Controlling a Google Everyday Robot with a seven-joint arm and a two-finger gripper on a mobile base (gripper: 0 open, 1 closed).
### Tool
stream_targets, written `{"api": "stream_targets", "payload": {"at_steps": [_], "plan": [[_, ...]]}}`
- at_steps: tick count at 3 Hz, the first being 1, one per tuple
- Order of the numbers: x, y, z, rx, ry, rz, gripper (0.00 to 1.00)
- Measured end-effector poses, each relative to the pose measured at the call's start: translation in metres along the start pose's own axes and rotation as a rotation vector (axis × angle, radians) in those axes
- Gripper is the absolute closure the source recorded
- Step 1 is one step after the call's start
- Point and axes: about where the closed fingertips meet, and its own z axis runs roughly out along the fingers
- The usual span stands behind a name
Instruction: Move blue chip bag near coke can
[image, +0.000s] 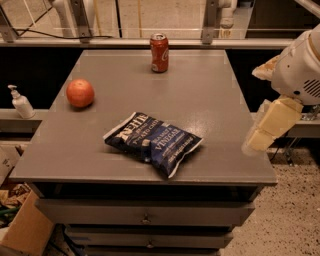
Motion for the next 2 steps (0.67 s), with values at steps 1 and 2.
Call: {"api": "stream_targets", "payload": {"at_steps": [1,2], "plan": [[-0.021,0.015,0.021,-0.041,-0.070,0.012,0.00],[-0.042,0.037,0.048,-0.086,-0.122,0.002,0.00]]}}
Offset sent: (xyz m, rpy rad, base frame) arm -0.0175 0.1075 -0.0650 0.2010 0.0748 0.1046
